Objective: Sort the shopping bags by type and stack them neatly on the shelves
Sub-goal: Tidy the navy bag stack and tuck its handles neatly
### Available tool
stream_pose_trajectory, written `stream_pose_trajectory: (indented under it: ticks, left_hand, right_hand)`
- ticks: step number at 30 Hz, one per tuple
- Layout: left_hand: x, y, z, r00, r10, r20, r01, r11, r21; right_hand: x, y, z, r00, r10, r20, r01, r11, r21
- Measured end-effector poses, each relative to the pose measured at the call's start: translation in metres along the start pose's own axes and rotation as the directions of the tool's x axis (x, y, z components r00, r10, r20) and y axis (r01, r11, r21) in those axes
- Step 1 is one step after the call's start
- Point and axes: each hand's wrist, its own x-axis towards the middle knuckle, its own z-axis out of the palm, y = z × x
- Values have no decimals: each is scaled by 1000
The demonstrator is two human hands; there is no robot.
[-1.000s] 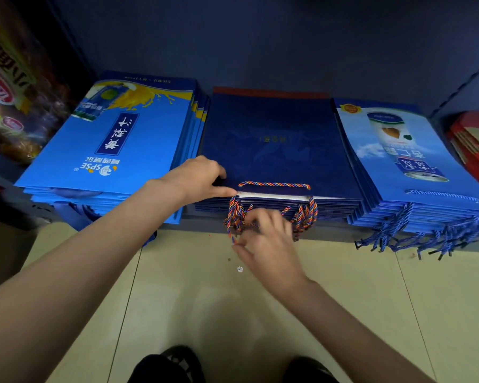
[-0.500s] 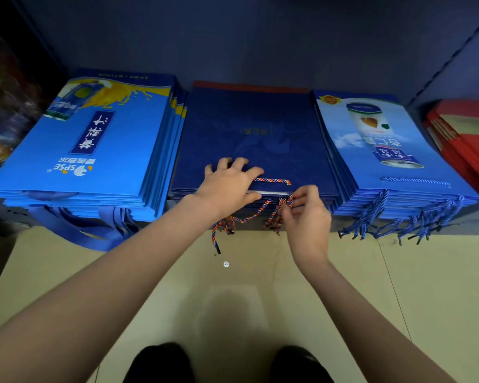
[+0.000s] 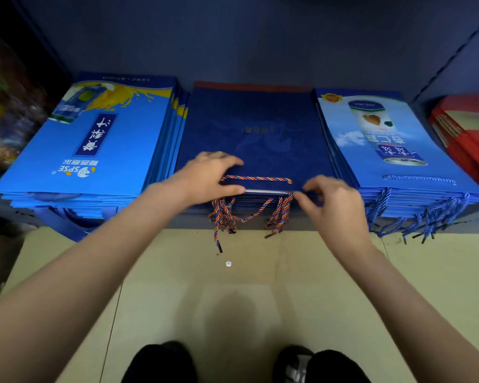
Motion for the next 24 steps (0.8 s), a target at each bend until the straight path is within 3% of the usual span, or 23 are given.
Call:
stream_pose_trajectory:
  ticks: [4, 5, 8, 11, 13, 15, 18, 22, 24]
  left_hand:
    - [-19, -29, -5, 995, -80, 60, 80, 997, -6]
    - [-20, -29, -4, 996, -73, 54, 75, 997, -27]
    - [-19, -24, -2, 995, -91, 39, 93, 993, -75]
    - [-17, -19, -4, 991, -119, 56, 123, 989, -77]
    - [-16, -16, -6, 988, -142, 69, 143, 990, -14]
    - [-14, -14, -8, 983, -169, 78, 165, 985, 49]
    - [-9, -7, -6, 976, -210, 57, 206, 976, 65]
    - [-3, 6, 7, 979, -201, -40, 205, 952, 225]
    - [-1, 1, 9, 986, -148, -71, 160, 962, 223]
  right_hand:
    - [23, 3, 5, 964, -15, 267, 44, 994, -103]
    - [25, 2, 7, 962, -41, 271, 77, 989, -125]
    - [25, 0, 17, 964, -159, 214, 197, 965, -171]
    - [24, 1, 25, 966, -122, 228, 167, 968, -188]
    - [17, 1, 30, 964, -238, 117, 256, 950, -179]
    - [8, 1, 36, 917, -398, 25, 396, 900, -182]
    - [2, 5, 46, 826, -559, 74, 559, 795, -236]
    - [8, 10, 57, 817, -565, 115, 574, 780, -251]
    - [13, 8, 58, 801, -593, 89, 595, 770, -231]
